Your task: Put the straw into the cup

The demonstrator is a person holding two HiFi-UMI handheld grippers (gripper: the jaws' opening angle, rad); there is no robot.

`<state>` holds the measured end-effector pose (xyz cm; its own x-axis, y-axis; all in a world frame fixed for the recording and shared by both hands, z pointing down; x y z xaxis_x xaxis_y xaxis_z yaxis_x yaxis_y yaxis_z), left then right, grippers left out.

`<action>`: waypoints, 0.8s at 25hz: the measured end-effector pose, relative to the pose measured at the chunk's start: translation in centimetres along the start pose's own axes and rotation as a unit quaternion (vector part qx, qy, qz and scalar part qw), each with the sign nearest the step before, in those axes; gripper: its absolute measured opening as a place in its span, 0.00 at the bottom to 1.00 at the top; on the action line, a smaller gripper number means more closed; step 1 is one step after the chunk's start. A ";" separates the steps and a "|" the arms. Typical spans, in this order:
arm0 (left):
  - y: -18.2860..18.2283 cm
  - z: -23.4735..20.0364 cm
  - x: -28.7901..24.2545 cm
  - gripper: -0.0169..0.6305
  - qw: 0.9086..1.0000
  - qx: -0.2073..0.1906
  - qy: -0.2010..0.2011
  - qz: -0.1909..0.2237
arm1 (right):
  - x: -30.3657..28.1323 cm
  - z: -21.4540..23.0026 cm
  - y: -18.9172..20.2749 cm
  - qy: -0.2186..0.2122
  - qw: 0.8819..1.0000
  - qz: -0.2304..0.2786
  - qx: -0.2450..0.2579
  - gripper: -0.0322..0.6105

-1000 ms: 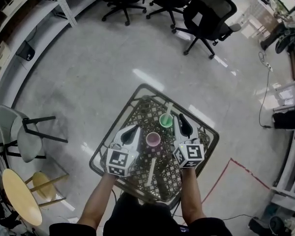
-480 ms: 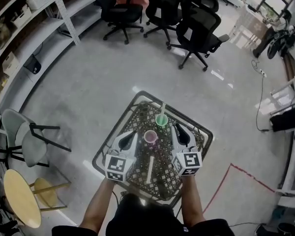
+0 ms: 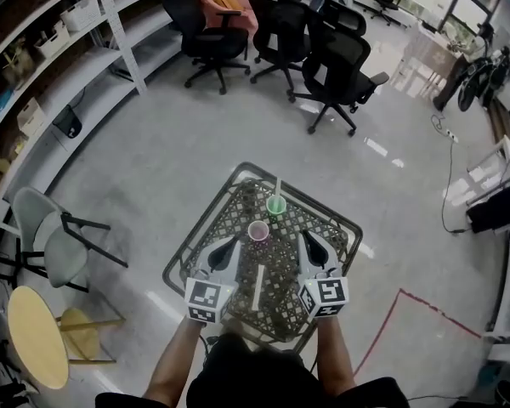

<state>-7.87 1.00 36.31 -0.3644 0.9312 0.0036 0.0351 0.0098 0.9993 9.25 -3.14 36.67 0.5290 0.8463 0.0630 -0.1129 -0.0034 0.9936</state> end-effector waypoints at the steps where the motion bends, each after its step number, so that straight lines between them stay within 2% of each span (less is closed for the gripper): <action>1: -0.2 0.5 0.6 0.04 1.000 0.000 -0.001 0.001 | 0.8 -0.2 -0.2 0.000 1.000 0.002 0.000 0.08; 10: -0.8 3.8 3.8 0.04 1.000 0.000 -0.008 0.000 | 5.7 -1.1 -1.5 -0.003 1.000 0.009 0.002 0.05; 20: -1.0 5.3 5.1 0.03 1.000 -0.005 -0.004 0.007 | 7.6 -1.7 -1.5 -0.013 1.000 0.007 0.002 0.05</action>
<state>-4.79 7.67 35.15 -0.3557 0.9344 0.0164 0.0312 -0.0056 0.9995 12.03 4.18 35.50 0.5497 0.8316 0.0791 -0.1165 -0.0174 0.9930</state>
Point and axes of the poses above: the fingertips, and each gripper's own axes: x backward along the fingers, z to its right, y out of its underside, the point moved 2 cm from there along x, backward along the fingers, and after that the axes turned 14 degrees about z, right-handed, at the moved point
